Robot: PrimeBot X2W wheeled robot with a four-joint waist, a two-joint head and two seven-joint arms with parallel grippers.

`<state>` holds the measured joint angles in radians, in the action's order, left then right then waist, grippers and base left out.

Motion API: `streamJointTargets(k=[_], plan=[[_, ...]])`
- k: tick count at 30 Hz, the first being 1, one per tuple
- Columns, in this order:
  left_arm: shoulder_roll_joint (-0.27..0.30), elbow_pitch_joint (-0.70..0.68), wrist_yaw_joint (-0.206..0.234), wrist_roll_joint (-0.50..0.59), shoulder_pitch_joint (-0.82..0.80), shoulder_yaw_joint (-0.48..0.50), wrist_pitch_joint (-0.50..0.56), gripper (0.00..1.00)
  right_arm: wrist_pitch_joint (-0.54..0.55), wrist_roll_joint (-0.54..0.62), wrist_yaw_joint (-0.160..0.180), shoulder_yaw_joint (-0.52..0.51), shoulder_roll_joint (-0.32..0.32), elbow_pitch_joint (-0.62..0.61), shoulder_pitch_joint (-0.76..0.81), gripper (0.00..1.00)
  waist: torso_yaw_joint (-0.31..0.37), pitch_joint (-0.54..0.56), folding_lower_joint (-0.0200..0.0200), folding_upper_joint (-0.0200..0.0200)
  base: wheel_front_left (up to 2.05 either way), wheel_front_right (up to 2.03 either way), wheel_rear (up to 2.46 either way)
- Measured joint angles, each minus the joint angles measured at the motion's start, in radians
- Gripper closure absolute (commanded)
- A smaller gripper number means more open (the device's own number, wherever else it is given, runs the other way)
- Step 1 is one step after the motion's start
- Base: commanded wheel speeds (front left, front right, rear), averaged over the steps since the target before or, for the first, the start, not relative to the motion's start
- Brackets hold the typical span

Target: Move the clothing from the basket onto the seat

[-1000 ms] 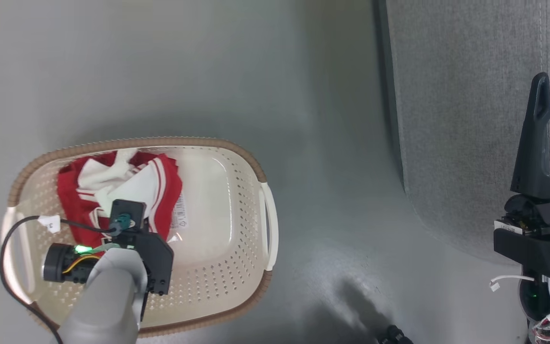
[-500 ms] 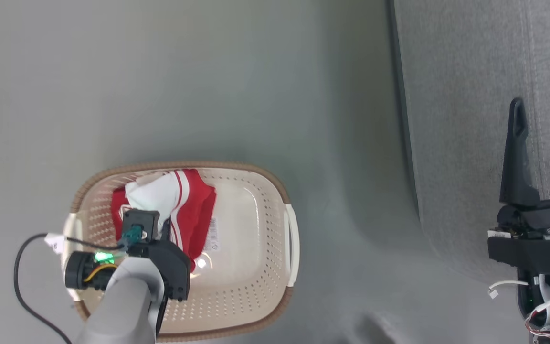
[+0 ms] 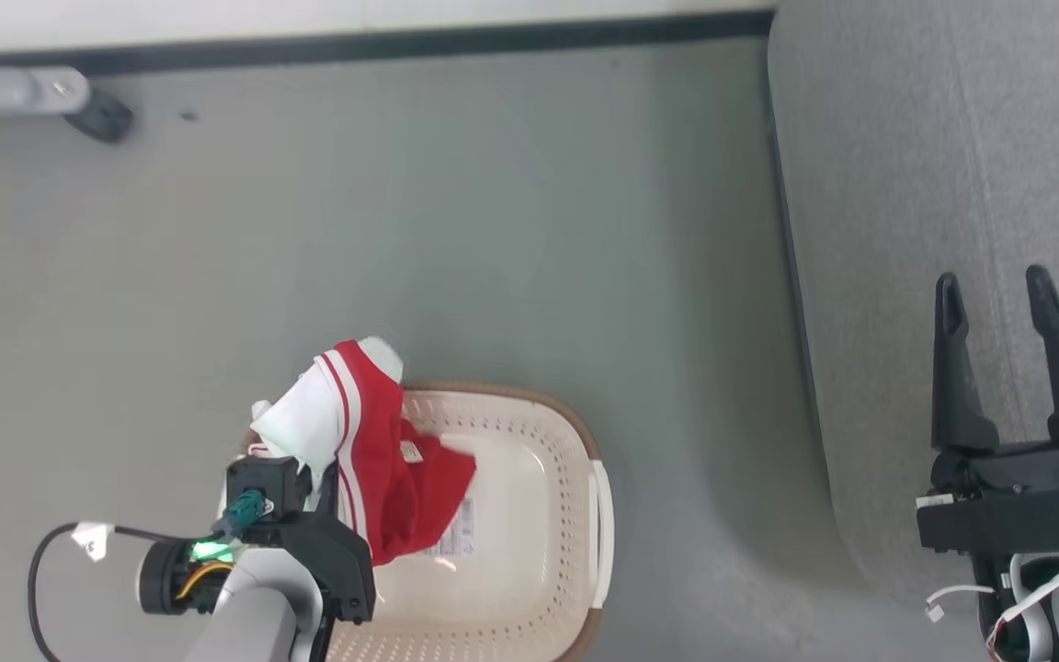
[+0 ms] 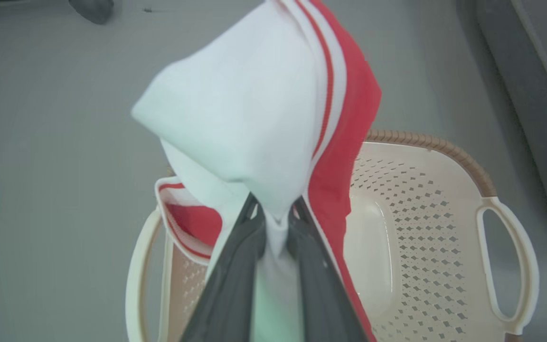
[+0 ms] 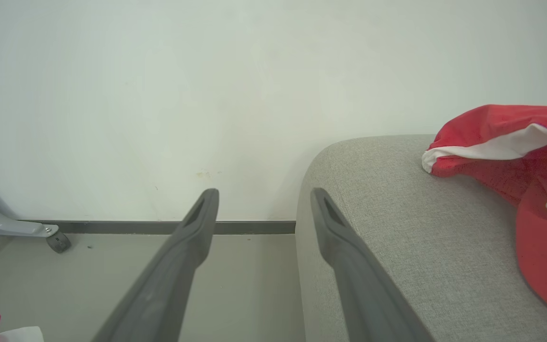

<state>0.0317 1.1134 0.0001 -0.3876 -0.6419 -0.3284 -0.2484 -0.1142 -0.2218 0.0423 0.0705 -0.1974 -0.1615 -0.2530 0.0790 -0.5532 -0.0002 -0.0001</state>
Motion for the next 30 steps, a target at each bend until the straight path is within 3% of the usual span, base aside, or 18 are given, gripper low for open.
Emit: streamJointTargets(k=[8,30], plan=[[0.001,-0.158,0.001,-0.052,0.076,-0.010,0.000,1.00,0.008,-0.026,-0.008,0.001,0.000,0.050,0.068,0.00,-0.037,0.134,-0.0001,0.0000,0.00,0.00,0.00],[0.034,-0.702,-0.002,0.012,0.246,0.025,-0.001,1.00,0.034,-0.053,-0.043,0.072,0.030,0.132,0.258,0.00,-0.080,0.450,0.0000,0.0000,0.00,0.00,0.00]])
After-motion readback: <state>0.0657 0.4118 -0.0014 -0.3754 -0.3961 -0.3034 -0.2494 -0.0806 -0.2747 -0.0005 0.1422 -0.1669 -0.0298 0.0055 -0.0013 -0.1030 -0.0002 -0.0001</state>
